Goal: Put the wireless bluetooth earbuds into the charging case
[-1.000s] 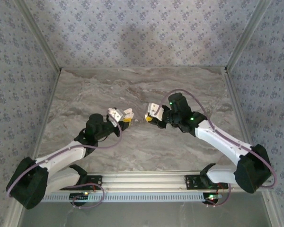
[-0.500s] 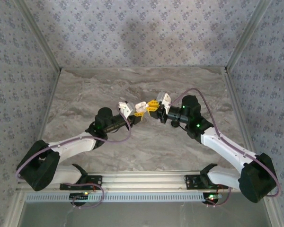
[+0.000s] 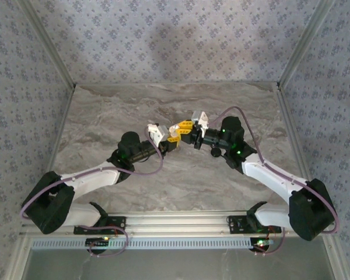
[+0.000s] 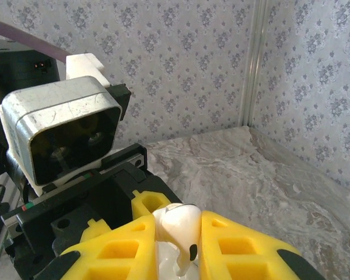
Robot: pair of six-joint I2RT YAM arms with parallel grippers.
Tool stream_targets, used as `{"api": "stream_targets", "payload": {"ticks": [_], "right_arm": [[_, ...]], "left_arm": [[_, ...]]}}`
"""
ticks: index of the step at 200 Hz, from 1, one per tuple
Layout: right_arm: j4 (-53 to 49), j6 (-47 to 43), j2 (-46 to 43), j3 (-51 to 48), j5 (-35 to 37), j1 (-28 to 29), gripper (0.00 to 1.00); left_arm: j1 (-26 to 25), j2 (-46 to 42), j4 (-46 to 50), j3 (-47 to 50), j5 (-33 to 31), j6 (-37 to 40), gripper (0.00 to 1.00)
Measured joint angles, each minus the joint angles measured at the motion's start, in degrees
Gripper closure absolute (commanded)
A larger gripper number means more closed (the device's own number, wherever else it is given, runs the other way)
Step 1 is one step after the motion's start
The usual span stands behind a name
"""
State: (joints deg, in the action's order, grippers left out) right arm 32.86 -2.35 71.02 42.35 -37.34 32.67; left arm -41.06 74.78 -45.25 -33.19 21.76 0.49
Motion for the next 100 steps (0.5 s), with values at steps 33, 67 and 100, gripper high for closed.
{"api": "stream_targets", "payload": {"ticks": [33,67,100], "right_arm": [[1.3,0.5,1.0,0.0,-0.7,0.2,0.79],[1.5,0.9,1.9,0.0,-1.6,0.8,0.79],[1.7,0.9,2.0,0.0,-1.6,1.2,0.79]], "left_arm": [[0.0,0.0,0.0,0.0,0.1,-0.2,0.89],[-0.3,0.0,-0.2,0.0,0.1,-0.6,0.89],[-0.3,0.0,-0.2,0.0,0.1,-1.0,0.89]]}}
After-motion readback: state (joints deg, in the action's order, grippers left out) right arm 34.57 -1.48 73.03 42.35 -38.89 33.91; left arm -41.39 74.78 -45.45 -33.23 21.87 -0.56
